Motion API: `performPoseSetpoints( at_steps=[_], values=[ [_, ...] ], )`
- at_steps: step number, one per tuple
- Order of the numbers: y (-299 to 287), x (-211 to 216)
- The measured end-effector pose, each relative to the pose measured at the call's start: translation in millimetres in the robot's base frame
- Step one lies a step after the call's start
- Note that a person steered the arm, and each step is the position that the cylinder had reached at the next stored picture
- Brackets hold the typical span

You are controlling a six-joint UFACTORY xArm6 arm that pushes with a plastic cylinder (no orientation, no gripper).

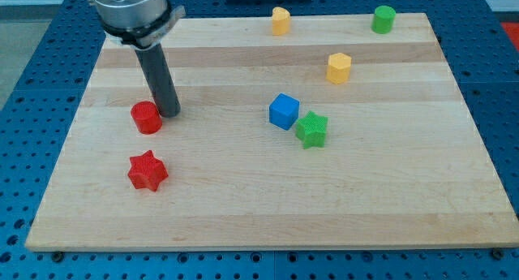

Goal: Place the red circle at the center left side of the board

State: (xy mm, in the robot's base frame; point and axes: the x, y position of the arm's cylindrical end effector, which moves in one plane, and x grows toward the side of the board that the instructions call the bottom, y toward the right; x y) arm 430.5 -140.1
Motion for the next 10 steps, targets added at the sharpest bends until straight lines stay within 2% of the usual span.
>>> performPoseSetpoints(
  at_steps=[2,3,4,7,10],
  values=[
    [19,17],
    [-15,32],
    [-51,26],
    [-34,-25],
    [-75,-32]
  ],
)
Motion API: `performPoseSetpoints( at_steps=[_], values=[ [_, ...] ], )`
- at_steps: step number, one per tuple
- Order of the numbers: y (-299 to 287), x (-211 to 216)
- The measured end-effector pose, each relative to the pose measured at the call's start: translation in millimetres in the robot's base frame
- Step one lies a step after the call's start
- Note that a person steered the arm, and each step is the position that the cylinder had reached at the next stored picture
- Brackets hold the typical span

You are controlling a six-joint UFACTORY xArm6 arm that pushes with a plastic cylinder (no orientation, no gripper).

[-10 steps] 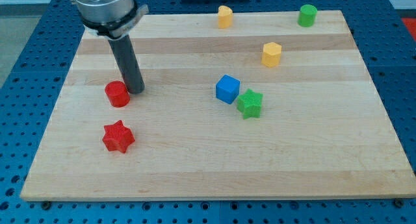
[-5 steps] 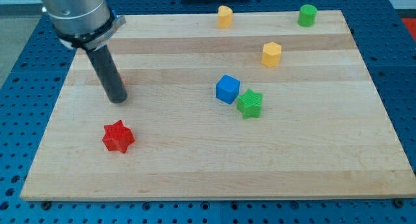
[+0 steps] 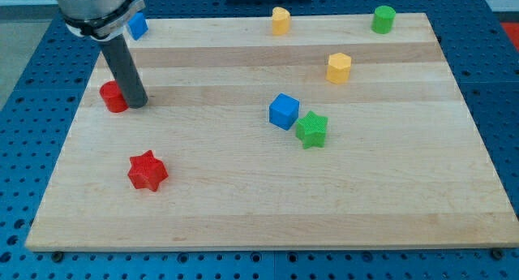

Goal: Place the red circle at the center left side of the board

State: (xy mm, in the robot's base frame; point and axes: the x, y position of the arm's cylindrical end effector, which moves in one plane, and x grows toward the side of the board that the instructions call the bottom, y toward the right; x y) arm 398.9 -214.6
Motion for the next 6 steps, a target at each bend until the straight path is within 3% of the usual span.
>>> performPoseSetpoints(
  at_steps=[6],
  values=[
    [36,-2]
  ],
)
